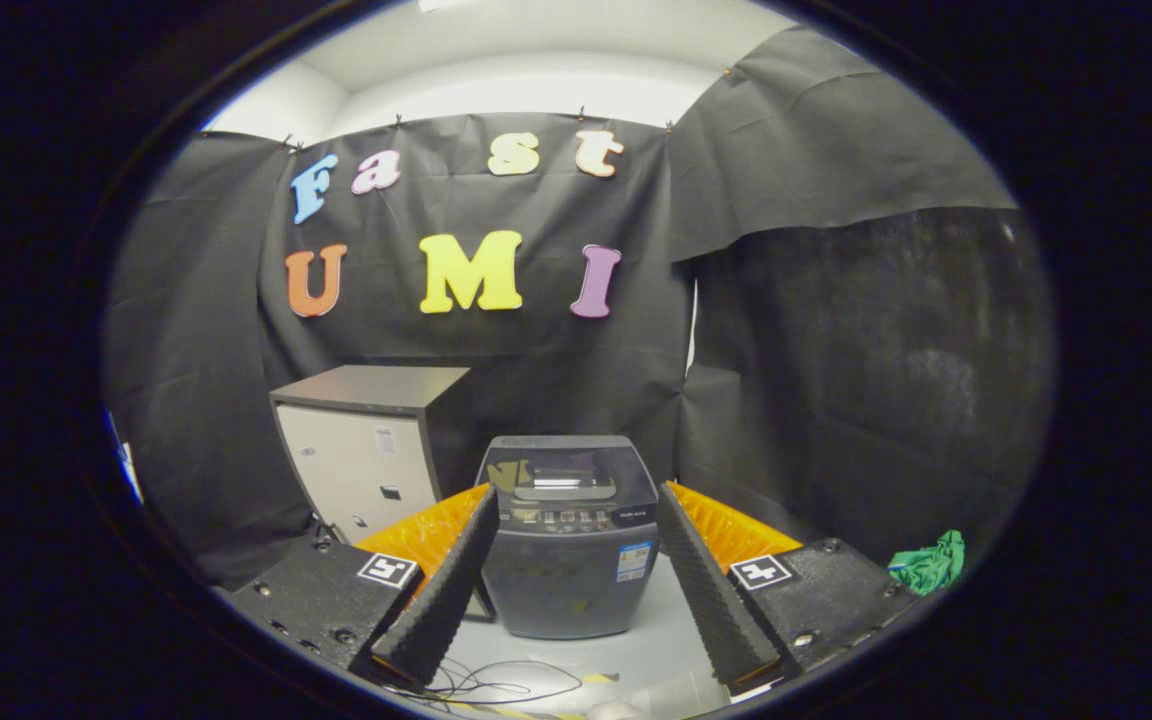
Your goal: Put the clothes into the washing machine and then close the washing machine lid.
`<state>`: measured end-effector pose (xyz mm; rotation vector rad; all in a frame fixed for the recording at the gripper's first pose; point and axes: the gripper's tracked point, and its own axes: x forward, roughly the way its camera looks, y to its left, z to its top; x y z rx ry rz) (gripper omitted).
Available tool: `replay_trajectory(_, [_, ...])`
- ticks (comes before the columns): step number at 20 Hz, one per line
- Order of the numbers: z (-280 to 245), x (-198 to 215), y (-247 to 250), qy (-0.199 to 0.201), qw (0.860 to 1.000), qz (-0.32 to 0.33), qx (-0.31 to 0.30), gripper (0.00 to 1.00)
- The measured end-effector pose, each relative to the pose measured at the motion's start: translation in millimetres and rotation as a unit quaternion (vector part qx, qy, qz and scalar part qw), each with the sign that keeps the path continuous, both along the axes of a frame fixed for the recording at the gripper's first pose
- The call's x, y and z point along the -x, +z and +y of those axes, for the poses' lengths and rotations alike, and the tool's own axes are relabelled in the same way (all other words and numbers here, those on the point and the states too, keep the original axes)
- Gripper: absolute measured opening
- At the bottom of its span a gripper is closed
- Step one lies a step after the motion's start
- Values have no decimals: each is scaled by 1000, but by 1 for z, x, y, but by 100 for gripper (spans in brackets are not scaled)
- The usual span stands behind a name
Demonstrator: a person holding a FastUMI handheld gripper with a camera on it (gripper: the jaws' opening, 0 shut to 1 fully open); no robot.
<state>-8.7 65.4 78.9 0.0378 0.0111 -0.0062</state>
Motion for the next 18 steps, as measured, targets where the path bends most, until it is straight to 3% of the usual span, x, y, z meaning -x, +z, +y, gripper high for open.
replay_trajectory(18, [1,12,21,6,1000,-7,5,99])
